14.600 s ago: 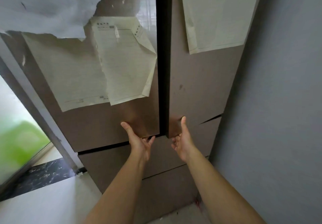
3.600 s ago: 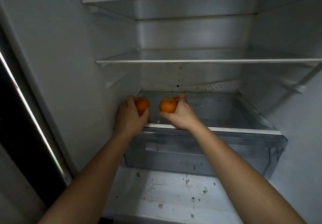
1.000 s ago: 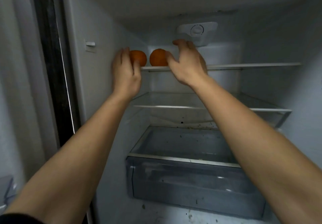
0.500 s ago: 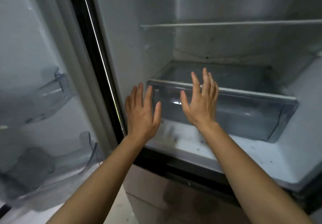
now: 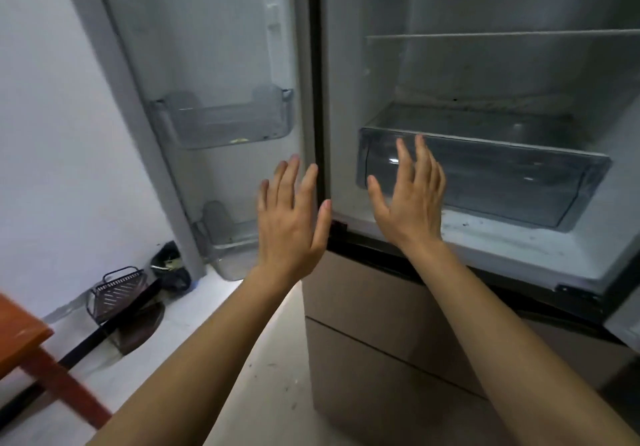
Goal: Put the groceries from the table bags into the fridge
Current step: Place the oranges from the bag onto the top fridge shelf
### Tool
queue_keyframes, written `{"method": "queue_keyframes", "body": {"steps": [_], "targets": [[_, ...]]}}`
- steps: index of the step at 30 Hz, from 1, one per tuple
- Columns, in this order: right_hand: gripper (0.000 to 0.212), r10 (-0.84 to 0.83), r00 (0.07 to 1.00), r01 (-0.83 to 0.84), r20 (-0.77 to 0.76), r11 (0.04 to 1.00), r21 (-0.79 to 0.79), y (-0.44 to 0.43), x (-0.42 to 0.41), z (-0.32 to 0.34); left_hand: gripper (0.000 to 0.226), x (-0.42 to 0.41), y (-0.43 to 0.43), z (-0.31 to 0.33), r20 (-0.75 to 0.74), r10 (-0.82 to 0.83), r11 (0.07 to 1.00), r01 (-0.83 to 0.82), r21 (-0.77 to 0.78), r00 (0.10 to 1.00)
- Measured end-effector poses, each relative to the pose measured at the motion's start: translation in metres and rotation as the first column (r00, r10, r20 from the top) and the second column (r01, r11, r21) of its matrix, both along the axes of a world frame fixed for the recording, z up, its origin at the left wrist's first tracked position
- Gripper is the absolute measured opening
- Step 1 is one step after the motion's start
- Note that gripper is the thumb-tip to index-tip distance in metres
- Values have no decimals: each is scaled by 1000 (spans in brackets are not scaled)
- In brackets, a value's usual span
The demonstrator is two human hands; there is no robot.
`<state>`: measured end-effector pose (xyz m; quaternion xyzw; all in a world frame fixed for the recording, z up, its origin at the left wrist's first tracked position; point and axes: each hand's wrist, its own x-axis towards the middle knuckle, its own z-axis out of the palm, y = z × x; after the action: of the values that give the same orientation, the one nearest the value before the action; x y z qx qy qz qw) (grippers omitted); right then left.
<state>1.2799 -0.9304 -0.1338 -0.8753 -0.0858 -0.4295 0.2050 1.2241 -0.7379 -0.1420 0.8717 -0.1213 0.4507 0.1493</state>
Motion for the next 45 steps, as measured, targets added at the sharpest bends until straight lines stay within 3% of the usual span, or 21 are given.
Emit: {"method": "queue_keyframes", "body": {"steps": [4, 8, 14, 22, 29, 33, 45], "targets": [[69, 73, 997, -74, 21, 997, 21, 86, -77, -7, 53, -97, 98, -12, -1, 121, 992, -121, -20, 993], [67, 219, 975, -217, -32, 975, 46, 209, -157, -29, 56, -212, 226, -32, -142, 315, 948, -319, -6, 938], [69, 499, 851, -513, -161, 856, -59, 409, -258, -47, 62, -370, 404, -37, -291, 620, 769, -638, 44, 729], [67, 685, 661, -740, -305, 662, -119, 614, -341, -89, 64, -496, 558, -84, -395, 777, 538, -843, 14, 490], [55, 708, 535, -834, -461, 529, -155, 754, -336, -136, 64, -497, 685, -121, -569, 745, 506, -850, 145, 347], [44, 624, 502, -847, -599, 495, -194, 823, -293, -139, 68, -459, 757, -116, -686, 682, 580, -759, 296, 254], [40, 435, 533, -767, -726, 610, -197, 932, -163, -152, 62, -316, 907, -149, -841, 445, 807, -544, 228, 309]]}}
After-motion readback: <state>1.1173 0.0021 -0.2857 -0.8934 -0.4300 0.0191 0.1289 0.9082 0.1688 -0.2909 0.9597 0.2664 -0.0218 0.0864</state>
